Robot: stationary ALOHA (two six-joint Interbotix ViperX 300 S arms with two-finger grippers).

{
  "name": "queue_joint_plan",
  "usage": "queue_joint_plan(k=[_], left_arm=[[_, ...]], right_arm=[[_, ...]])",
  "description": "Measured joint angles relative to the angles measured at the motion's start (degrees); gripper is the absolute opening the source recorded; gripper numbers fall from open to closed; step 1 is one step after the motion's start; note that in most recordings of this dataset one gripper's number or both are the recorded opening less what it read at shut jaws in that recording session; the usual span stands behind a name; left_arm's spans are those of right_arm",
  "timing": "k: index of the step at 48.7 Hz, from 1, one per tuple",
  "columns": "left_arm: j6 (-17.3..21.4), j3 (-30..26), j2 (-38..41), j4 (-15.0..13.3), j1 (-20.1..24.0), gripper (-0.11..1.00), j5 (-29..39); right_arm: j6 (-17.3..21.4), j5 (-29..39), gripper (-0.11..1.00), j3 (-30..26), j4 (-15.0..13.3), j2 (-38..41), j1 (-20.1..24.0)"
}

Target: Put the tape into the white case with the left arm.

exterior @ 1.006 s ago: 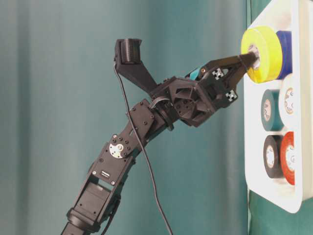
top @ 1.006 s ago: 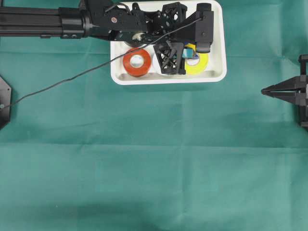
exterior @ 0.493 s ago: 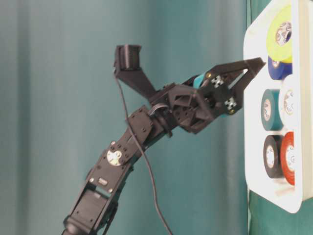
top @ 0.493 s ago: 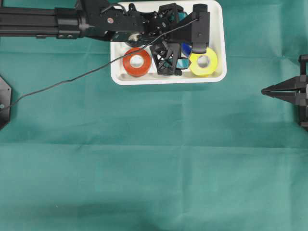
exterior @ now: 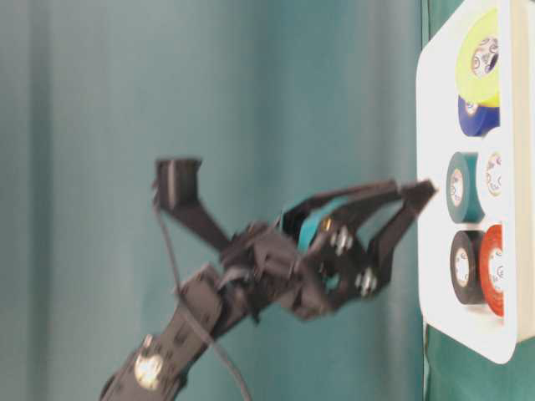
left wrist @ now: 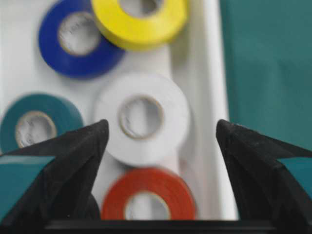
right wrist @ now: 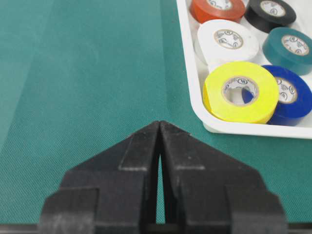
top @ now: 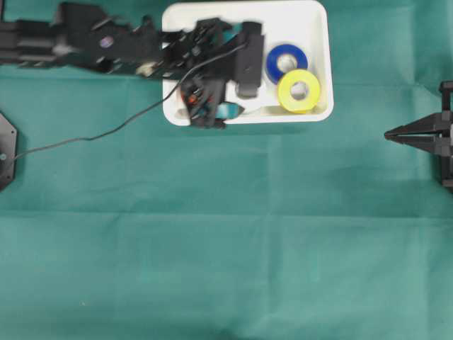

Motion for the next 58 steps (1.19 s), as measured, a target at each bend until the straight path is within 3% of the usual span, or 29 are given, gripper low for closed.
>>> queue_joint_plan(k=[21, 46, 58], left_arm=[[-3.2, 14.5, -12.7, 0.0, -4.0, 0.89, -3.1], [-12.0, 25.1, -21.9, -0.1, -6.1, 0.89, -4.5], [-13.6, 29.2, -25.4, 0.0, -6.6, 0.89, -6.9]], right_arm=[[-0.1, 0.0, -0.09, 0.0, 0.0, 0.0, 0.0], [-0.1, 0.1, -0.09, 0.0, 0.0, 0.0, 0.0], [-0.1, 0.0, -0.09, 0.0, 0.0, 0.0, 0.0]])
